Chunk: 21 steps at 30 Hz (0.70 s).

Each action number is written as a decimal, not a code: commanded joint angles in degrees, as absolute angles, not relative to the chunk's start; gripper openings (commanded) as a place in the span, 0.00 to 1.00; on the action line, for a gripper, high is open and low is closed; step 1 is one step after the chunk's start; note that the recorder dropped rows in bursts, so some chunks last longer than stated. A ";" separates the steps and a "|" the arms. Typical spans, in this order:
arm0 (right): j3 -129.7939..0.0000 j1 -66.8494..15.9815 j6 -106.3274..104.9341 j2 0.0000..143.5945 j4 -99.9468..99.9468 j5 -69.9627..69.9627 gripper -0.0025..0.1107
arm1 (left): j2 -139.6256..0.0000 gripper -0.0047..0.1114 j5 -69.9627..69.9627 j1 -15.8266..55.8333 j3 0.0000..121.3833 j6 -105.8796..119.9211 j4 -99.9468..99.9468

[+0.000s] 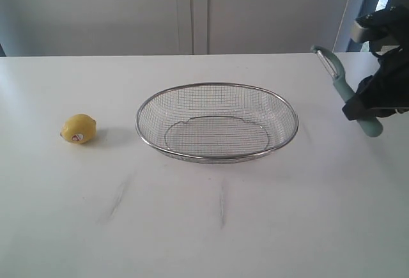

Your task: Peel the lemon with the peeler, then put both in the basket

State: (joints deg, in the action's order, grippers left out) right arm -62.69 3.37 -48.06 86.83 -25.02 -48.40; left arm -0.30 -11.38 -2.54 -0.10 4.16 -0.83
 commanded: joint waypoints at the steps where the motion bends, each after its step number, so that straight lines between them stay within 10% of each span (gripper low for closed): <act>1: -60.54 3.36 -56.80 85.01 -35.22 -48.51 0.02 | 0.00 0.05 -11.16 -2.68 0.00 3.89 -0.69; 21: -60.54 3.36 -56.69 84.98 -40.68 -48.31 0.02 | 0.00 0.05 -11.22 -2.68 0.00 3.89 -0.69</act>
